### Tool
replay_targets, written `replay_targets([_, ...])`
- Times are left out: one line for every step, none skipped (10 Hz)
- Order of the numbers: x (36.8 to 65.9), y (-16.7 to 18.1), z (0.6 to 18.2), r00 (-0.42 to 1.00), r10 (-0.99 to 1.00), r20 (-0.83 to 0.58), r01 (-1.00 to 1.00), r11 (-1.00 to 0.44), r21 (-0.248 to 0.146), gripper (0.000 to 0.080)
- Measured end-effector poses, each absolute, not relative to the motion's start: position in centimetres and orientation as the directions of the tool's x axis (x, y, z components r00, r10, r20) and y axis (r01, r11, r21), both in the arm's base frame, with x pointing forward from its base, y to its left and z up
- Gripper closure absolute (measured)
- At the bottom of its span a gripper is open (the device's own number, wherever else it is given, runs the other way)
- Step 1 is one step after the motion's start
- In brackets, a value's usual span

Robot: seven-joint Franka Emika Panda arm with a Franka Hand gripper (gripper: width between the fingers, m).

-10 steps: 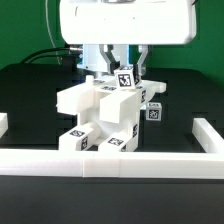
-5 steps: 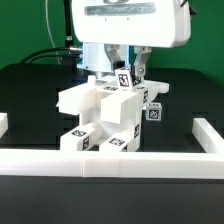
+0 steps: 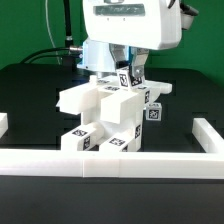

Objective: Assemble chair

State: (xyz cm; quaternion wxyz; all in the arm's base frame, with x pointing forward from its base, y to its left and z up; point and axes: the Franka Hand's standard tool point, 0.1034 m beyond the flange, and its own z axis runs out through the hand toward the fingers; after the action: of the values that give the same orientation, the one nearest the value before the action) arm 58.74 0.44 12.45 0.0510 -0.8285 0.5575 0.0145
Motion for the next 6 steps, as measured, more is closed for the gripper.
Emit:
replay_targets([58.75, 0.50, 12.45, 0.326, -0.941, -0.087, -0.945, -0.321, -0.065, 0.0518])
replay_targets([58.76, 0.58, 12.45, 0.268, -0.959, -0.095, -0.963, -0.263, -0.062, 0.0518])
replay_targets([58.76, 0.65, 12.45, 0.199, -0.975, -0.101, -0.979, -0.194, -0.056, 0.0518])
replay_targets([58.76, 0.71, 12.44, 0.137, -0.985, -0.105, -0.990, -0.133, -0.050, 0.0518])
replay_targets([58.76, 0.73, 12.44, 0.128, -0.986, -0.105, -0.991, -0.124, -0.049, 0.0517])
replay_targets([58.76, 0.73, 12.44, 0.155, -0.982, -0.104, -0.987, -0.150, -0.051, 0.0337])
